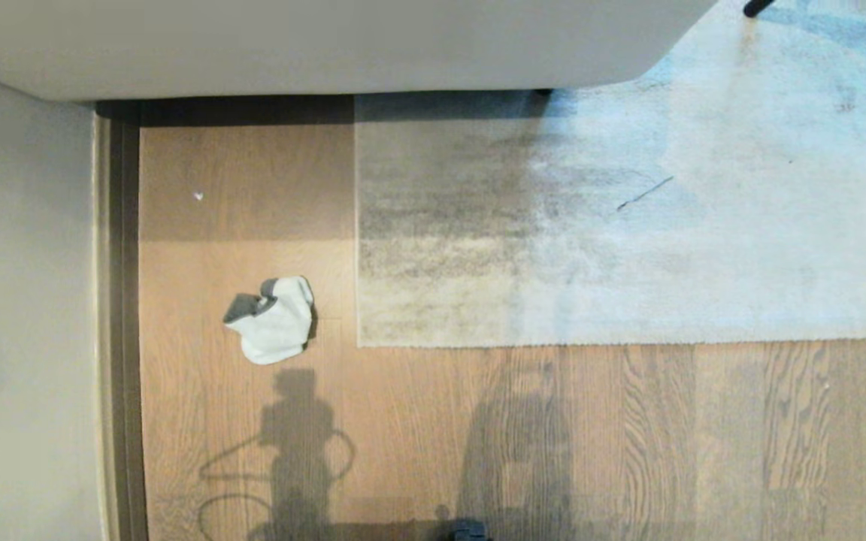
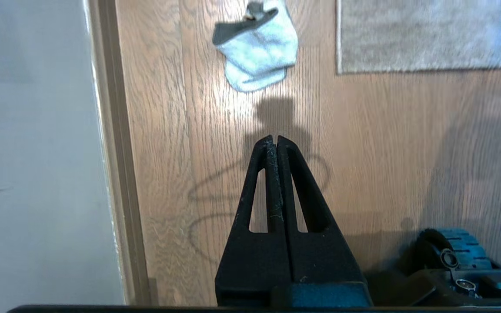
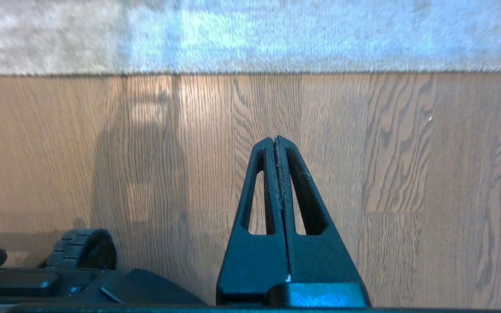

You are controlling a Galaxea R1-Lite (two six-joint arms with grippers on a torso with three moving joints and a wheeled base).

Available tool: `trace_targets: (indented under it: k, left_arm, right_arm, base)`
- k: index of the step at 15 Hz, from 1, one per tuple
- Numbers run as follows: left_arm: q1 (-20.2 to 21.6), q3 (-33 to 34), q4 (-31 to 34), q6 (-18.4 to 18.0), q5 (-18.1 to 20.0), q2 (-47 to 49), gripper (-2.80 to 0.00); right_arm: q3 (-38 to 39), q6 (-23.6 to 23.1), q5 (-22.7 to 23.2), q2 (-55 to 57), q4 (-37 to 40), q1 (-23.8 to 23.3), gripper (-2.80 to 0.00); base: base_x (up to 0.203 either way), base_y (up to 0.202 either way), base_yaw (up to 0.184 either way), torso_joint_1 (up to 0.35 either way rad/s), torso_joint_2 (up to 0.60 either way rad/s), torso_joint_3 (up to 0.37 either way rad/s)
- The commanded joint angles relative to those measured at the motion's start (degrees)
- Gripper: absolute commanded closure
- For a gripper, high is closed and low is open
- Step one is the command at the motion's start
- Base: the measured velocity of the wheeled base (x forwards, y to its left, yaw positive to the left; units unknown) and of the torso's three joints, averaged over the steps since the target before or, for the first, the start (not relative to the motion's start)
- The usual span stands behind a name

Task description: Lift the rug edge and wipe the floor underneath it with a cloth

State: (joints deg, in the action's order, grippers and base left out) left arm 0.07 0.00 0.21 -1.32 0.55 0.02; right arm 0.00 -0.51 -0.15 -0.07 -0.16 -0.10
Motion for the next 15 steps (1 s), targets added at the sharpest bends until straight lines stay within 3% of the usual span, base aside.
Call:
trace_targets:
  k: [1, 15]
  left_arm:
    - [0.01, 0.0, -0.03, 0.0, -0.02, -0.02, 0.0]
    - [0.01, -0.01, -0.12, 2.11, -0.72, -0.02, 0.0]
  right_arm:
    - [0.0, -0.02, -0.02, 0.07, -0.02, 0.01, 0.0]
    - [0.0, -0.02, -0.02, 0.07, -0.11, 0.01, 0.0]
  base:
    - [0.0, 0.0, 0.0, 0.002, 0.02, 0.202]
    - [0.0, 0.0, 0.0, 0.004, 0.0, 0.204]
